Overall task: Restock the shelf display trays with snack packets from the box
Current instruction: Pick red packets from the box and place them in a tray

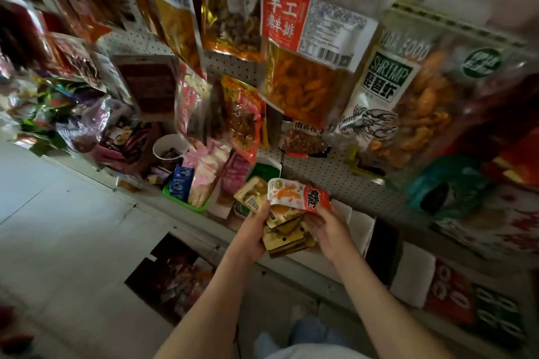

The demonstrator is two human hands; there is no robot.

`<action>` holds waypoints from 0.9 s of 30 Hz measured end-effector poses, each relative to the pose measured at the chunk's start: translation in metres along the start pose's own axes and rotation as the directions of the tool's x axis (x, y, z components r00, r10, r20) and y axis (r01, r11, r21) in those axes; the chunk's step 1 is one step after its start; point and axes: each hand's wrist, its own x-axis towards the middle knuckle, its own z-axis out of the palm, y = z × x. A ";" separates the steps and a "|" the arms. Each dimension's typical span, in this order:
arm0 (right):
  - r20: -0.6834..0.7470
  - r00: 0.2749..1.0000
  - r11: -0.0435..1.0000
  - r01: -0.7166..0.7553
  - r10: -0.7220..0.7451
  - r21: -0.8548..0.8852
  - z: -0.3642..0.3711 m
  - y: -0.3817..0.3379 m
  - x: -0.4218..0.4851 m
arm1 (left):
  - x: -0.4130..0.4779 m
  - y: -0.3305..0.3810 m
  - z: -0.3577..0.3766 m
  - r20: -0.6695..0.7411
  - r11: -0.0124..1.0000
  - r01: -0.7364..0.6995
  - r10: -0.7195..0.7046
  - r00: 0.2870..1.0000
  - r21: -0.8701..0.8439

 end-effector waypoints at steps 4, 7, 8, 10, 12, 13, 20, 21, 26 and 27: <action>-0.074 0.997 0.998 0.020 -0.025 -0.064 -0.018 -0.003 0.004 | 0.003 -0.011 0.005 -0.069 0.999 0.023 -0.025 0.997 -0.030; -0.129 0.990 0.998 0.056 -0.055 0.002 -0.032 -0.010 0.006 | 0.006 -0.015 0.006 -0.103 1.000 0.014 -0.016 0.995 -0.019; -0.134 0.989 0.996 0.063 -0.055 0.059 -0.039 -0.014 0.007 | 0.006 -0.017 0.008 -0.112 1.000 0.001 -0.003 0.994 -0.021; -0.155 0.987 0.987 0.067 -0.045 0.145 -0.051 -0.023 0.011 | 0.007 -0.019 0.010 -0.128 0.999 -0.028 0.024 0.991 -0.030; -0.180 0.983 0.985 0.055 -0.025 0.166 -0.069 -0.035 0.017 | 0.009 -0.023 0.015 -0.151 0.996 -0.061 0.051 0.987 -0.061; -0.193 0.981 0.985 0.044 -0.012 0.165 -0.078 -0.038 0.022 | 0.010 -0.025 0.017 -0.163 0.994 -0.077 0.064 0.985 -0.074; -0.168 0.975 0.989 -0.138 0.145 0.054 -0.137 -0.063 0.047 | 0.027 -0.070 0.045 -0.317 0.979 -0.122 0.066 0.946 -0.162; -0.140 0.977 0.987 -0.158 0.158 0.015 -0.144 -0.068 0.052 | 0.031 -0.080 0.052 -0.344 0.975 -0.124 0.054 0.937 -0.184; 0.013 0.976 0.945 -0.206 0.216 -0.256 -0.163 -0.086 0.075 | 0.052 -0.119 0.072 -0.422 0.938 -0.232 0.106 0.900 -0.258; 0.055 0.969 0.926 -0.211 0.239 -0.313 -0.165 -0.087 0.080 | 0.058 -0.126 0.069 -0.444 0.934 -0.250 0.116 0.888 -0.256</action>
